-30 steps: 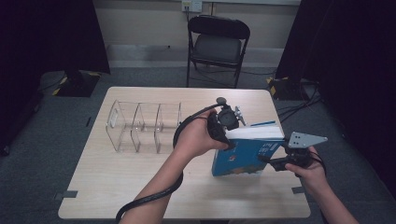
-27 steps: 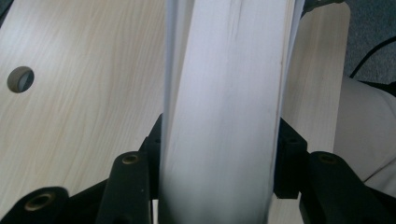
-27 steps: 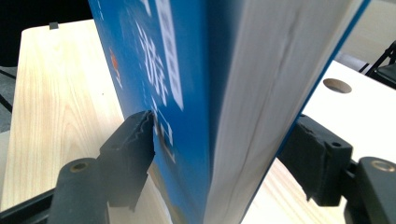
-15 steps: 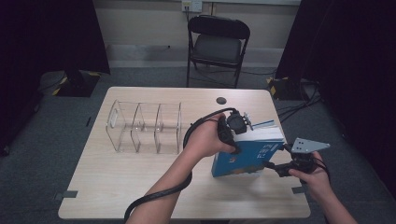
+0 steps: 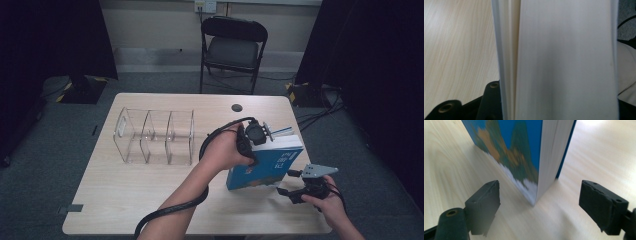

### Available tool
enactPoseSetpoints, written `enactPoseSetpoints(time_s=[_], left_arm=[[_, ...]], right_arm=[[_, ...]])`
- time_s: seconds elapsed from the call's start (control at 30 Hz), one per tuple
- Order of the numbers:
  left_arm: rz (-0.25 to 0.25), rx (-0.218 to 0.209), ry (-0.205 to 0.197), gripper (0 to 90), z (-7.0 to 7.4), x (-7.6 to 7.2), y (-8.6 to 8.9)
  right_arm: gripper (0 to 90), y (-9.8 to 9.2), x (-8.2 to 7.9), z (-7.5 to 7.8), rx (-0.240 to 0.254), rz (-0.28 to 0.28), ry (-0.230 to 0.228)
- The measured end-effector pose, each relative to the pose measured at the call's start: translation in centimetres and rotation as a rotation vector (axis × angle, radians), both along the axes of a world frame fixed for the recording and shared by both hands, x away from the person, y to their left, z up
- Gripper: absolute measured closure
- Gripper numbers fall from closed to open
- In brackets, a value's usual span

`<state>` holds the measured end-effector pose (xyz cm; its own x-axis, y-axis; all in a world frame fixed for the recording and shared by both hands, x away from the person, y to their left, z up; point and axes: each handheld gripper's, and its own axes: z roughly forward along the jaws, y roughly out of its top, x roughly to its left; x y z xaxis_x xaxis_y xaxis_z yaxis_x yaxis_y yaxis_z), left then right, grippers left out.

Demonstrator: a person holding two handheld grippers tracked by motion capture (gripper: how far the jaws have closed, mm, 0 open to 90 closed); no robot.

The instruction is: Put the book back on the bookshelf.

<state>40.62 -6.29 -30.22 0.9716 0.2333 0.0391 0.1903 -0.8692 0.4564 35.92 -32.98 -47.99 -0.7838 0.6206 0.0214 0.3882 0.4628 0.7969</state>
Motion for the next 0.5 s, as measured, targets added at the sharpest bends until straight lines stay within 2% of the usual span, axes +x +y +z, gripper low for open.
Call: enactPoseSetpoints(time_s=[0.1,0.23,0.33,0.43,0.47,0.5], left_arm=[[0.009,-0.002,-0.005,51.7,0.0,0.0,0.0],[0.032,-0.011,0.018,49.1,-0.1,0.1,0.2],[0.04,-0.032,0.015,46.1,-0.1,0.1,0.2],[0.049,-0.032,0.018,46.1,-0.1,0.0,0.2],[0.036,-0.005,0.019,46.6,-0.1,0.0,0.1],[0.036,-0.005,0.019,46.9,-0.1,0.0,0.1]], right_arm=[[15.9,0.1,-0.1,-0.6,-0.04,-0.027,0.03],[15.5,0.2,-0.3,-1.3,-0.063,-0.021,0.047],[15.5,0.5,-0.4,-1.7,-0.1,-0.019,0.053],[14.5,0.6,-0.4,-1.8,-0.101,-0.024,0.052],[14.4,0.6,-0.4,-1.8,-0.103,-0.028,0.052],[14.4,0.6,-0.4,-1.8,-0.103,-0.028,0.052]])
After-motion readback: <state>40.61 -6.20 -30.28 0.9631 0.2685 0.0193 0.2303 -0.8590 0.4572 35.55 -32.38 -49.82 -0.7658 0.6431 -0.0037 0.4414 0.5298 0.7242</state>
